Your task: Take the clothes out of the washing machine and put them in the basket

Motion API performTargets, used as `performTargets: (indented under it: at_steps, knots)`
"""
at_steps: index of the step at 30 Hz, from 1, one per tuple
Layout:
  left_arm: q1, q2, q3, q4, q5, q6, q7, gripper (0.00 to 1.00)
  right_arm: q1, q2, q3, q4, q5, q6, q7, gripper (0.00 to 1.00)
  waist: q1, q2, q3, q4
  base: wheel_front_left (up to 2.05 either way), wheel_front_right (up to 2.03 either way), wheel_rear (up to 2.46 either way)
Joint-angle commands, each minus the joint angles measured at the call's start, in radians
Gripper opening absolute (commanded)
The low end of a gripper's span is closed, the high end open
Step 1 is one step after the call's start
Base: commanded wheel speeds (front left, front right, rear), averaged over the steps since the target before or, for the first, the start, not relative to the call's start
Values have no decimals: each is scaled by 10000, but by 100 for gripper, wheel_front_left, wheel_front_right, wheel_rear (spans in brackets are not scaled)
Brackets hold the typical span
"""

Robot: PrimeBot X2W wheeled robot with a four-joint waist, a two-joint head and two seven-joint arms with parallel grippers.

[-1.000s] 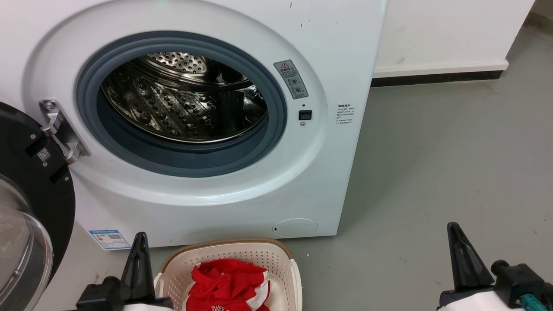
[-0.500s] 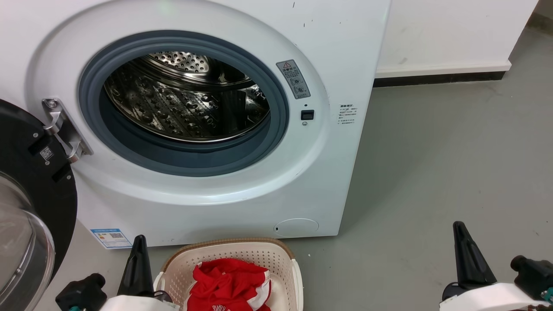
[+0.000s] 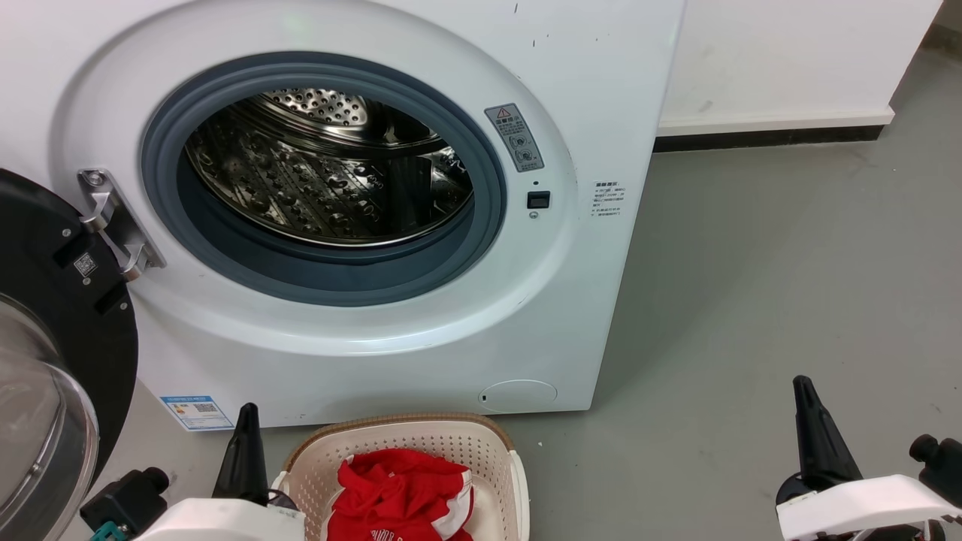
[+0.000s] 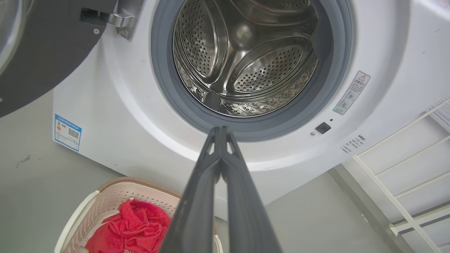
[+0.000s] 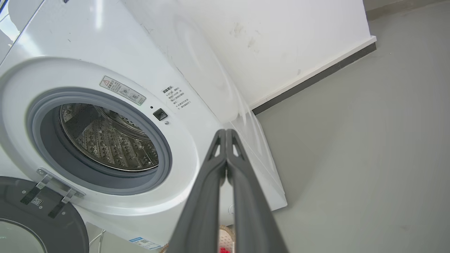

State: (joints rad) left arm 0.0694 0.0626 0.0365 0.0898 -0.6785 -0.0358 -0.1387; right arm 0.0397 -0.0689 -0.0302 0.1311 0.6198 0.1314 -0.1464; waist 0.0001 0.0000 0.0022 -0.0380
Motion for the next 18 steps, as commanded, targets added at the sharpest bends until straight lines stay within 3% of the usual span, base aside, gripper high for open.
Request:
performTargets:
  at_steps: [1,18]
  knots:
    - [-339,104,18,-71,-384,-75,64,0,-313,-100,-20,-55,431,-2,74,0,-1,0,0,6,0,0,0]
    - [-720,138,102,321,-2768,-303,602,0,-615,-142,-81,232,2981,-4,603,0,-1,0,2,76,0,0,0]
